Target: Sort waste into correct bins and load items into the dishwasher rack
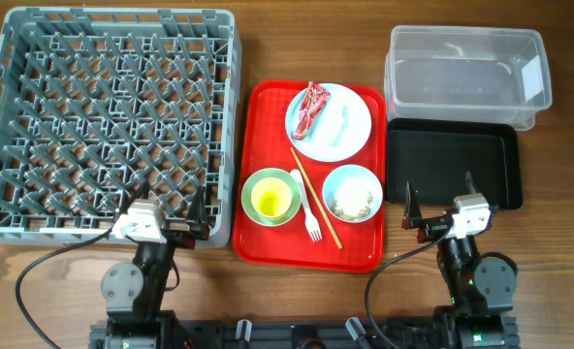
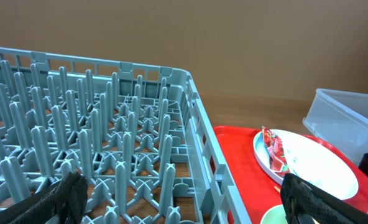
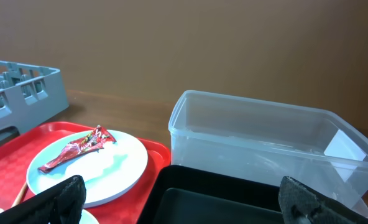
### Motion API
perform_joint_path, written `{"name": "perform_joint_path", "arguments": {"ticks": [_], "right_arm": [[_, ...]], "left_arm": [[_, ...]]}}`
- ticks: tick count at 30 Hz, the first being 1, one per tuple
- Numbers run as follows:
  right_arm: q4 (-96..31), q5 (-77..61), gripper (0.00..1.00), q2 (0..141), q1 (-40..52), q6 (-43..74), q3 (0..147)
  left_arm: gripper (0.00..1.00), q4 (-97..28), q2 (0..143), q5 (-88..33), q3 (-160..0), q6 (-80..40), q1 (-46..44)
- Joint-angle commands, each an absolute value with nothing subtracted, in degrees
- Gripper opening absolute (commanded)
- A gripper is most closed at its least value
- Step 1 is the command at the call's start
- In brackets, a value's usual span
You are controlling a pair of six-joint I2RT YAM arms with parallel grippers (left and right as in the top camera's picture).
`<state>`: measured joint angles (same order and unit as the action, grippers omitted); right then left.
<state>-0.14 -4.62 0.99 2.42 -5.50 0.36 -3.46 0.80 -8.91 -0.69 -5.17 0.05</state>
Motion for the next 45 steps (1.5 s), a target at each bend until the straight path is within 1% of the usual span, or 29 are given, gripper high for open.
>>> {"name": "perform_joint_path", "arguments": {"ticks": [1,11,14,18,22,26,32,36,39,41,43,45], "right_arm": [[0.12,-4.23,1.0,1.67,2.07,-5.96,0.32],[-0.73,-4.01,1.0,4.91,2.07,-5.78,2.28],[-1.23,-3.99,1.0,8.93,2.07,-5.04,4.82],[-1.37,-4.01,0.99,16.58,2.07,-0.64,9.26],[-3.88,-4.08,1.0,27.18,2.07,3.25,16.08],[-9.45,-4.49,1.0,36.95,2.07,3.18,24.93],[-21.98,-4.47,1.0,50.81,2.07,2.98,43.42],[-30.65,-4.67,1.0,56.88,2.07,3.14,54.94],[-30.48,-4.29,1.0,59.02,2.07,3.01,56.66],[-31.55,-5.72,1.0,60.93,2.07,6.74,56.64],[-30.85,-9.15,1.0,61.8,2.07,7.62,56.64],[-30.15,-9.26,1.0,62.22,2.07,7.84,56.69]], "left_arm": [[1.0,-3.46,0.45,-9.37,-0.32,-4.97,0.23],[1.0,-4.43,1.54,-8.93,-2.07,-6.92,0.23],[1.0,-6.66,4.47,-8.93,-4.78,-6.9,0.23],[1.0,-8.45,11.4,-8.93,-9.52,-6.87,0.23],[1.0,-9.58,21.32,-8.93,-16.12,-6.87,0.23],[1.0,-14.74,31.77,-8.95,-24.75,-6.87,0.23],[1.0,-24.75,44.99,-10.68,-38.06,-6.9,0.23],[1.0,-31.9,50.54,-11.77,-45.78,-6.87,0.23],[1.0,-33.01,51.7,-11.79,-47.18,-6.87,0.23],[1.0,-33.74,51.7,-11.77,-47.16,-6.87,0.23],[1.0,-34.57,51.7,-11.75,-47.16,-6.87,0.23],[1.0,-34.7,51.86,-11.73,-47.16,-6.85,0.23]]}}
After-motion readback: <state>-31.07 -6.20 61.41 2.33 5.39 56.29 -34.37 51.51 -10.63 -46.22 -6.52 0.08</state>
